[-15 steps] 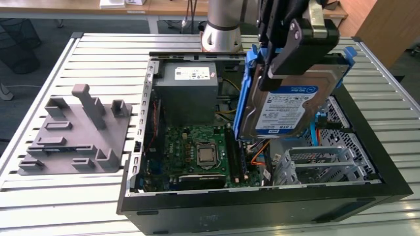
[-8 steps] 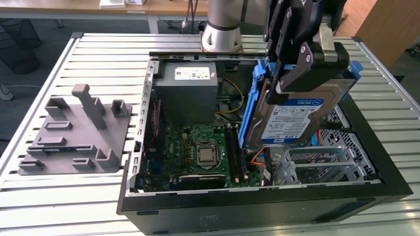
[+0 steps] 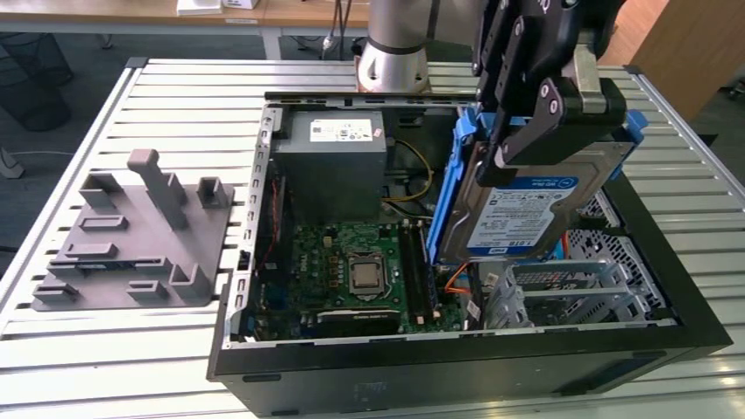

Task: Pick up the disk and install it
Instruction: 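Insert the disk into the insertion slot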

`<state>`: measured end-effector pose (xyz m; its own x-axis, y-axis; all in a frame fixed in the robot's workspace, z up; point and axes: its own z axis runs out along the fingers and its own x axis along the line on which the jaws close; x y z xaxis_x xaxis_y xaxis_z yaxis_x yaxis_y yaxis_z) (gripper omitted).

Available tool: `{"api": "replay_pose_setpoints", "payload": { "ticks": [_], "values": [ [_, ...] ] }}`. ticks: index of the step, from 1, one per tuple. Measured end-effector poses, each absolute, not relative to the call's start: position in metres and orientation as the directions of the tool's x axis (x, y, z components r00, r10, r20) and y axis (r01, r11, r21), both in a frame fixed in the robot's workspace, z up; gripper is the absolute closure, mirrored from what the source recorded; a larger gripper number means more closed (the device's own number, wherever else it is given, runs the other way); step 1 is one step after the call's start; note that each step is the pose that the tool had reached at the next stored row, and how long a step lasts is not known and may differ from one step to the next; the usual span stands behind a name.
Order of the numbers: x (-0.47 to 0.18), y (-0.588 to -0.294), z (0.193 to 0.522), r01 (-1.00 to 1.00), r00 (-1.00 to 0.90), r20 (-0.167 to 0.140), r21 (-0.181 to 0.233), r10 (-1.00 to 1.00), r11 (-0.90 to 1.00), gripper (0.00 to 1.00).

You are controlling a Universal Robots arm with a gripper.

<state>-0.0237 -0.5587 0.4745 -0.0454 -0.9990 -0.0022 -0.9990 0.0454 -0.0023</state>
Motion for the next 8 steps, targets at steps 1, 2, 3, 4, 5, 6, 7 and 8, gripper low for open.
{"api": "replay_pose_setpoints", "payload": {
  "ticks": [1,2,3,4,5,6,7,8],
  "values": [
    [-0.0237,-0.5587,0.4745,-0.999,-0.045,-0.002,-0.002,-0.999,0.045,0.63],
    [-0.0237,-0.5587,0.4745,-0.999,-0.045,-0.002,-0.002,-0.999,0.045,0.63],
    [-0.0237,-0.5587,0.4745,-0.999,-0.045,-0.002,-0.002,-0.999,0.045,0.63],
    [-0.0236,-0.5587,0.4745,-0.999,-0.045,-0.002,-0.002,-0.999,0.045,0.63],
    [-0.0236,-0.5587,0.4745,-0.999,-0.045,-0.002,-0.002,-0.999,0.045,0.63],
    [-0.0235,-0.5587,0.4745,-0.999,-0.045,-0.002,-0.002,-0.999,0.045,0.63],
    [-0.0235,-0.5587,0.4745,-0.999,-0.045,-0.002,-0.002,-0.999,0.045,0.63],
    [-0.0234,-0.5587,0.4745,-0.999,-0.045,-0.002,-0.002,-0.999,0.045,0.63]
  ]
}}
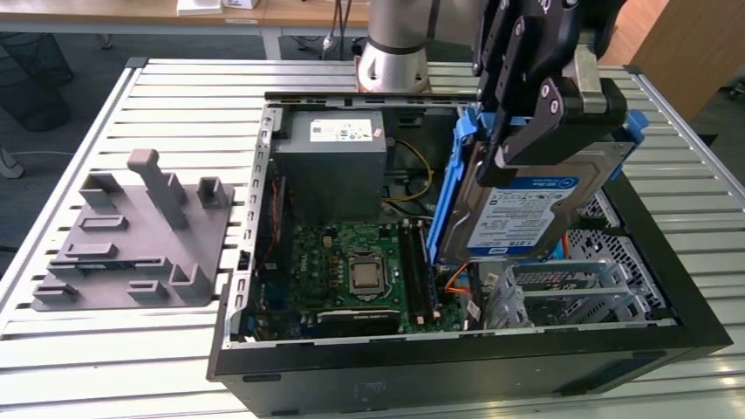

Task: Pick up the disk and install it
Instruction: 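Insert the disk into the insertion slot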

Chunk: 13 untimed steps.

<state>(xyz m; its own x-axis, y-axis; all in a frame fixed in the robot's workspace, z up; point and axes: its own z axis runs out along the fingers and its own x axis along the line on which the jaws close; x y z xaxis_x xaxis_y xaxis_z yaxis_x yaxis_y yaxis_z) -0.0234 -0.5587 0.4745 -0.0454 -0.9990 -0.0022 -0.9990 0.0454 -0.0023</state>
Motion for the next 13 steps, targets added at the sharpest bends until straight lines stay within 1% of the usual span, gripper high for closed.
{"api": "replay_pose_setpoints", "payload": {
  "ticks": [6,13],
  "values": [
    [-0.010,-0.559,0.473,-0.999,-0.045,-0.002,-0.002,-0.999,0.045,0.63],
    [0.008,-0.561,0.464,-0.999,-0.046,-0.003,-0.001,-0.999,0.046,0.63]
  ]
}}
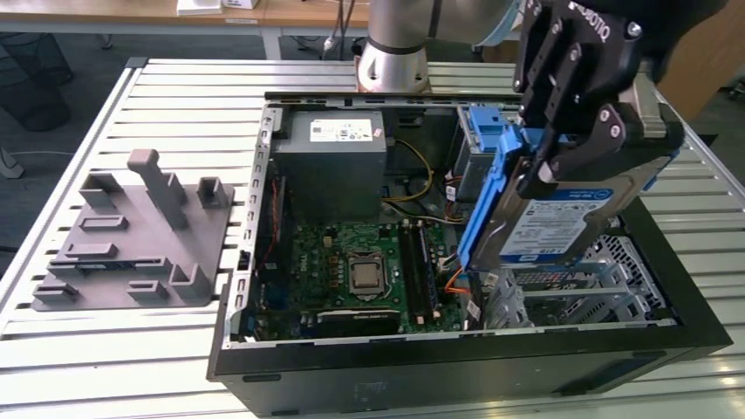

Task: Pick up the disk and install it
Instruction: 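Insert the disk into the insertion slot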

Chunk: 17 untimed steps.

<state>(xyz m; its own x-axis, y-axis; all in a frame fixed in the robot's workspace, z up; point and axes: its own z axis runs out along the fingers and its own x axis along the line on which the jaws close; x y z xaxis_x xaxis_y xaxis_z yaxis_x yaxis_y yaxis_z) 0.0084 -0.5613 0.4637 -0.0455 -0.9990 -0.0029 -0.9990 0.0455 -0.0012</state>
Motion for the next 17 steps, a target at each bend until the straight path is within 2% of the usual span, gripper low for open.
{"api": "replay_pose_setpoints", "payload": {
  "ticks": [7,17],
  "values": [
    [0.037,-0.561,0.459,-0.999,-0.045,-0.003,0.001,-0.999,0.045,0.63],
    [0.038,-0.565,0.457,-0.999,-0.045,-0.003,0.002,-0.999,0.045,0.63]
  ]
}}
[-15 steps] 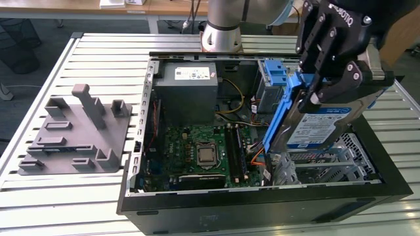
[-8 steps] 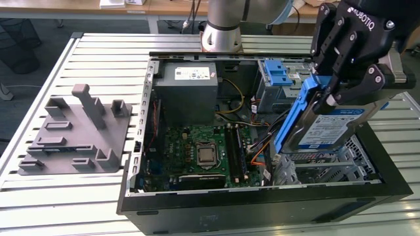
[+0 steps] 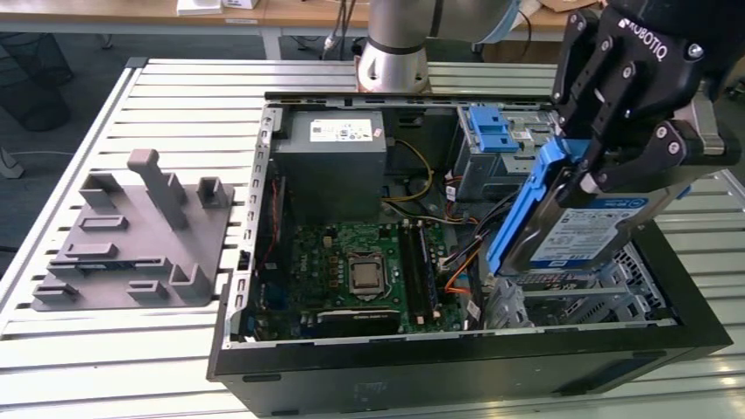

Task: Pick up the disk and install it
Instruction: 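Insert the disk into the insertion slot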

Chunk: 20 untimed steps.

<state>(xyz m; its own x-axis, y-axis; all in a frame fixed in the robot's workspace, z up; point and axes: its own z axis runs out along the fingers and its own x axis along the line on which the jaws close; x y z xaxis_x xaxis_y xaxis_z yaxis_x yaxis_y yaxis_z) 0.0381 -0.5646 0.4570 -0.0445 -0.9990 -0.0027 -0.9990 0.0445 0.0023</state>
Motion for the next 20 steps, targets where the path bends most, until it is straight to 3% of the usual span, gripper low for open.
{"api": "replay_pose_setpoints", "payload": {
  "ticks": [20],
  "values": [
    [0.070,-0.565,0.442,-0.999,-0.044,-0.003,0.006,-0.999,0.044,0.63]
  ]
}}
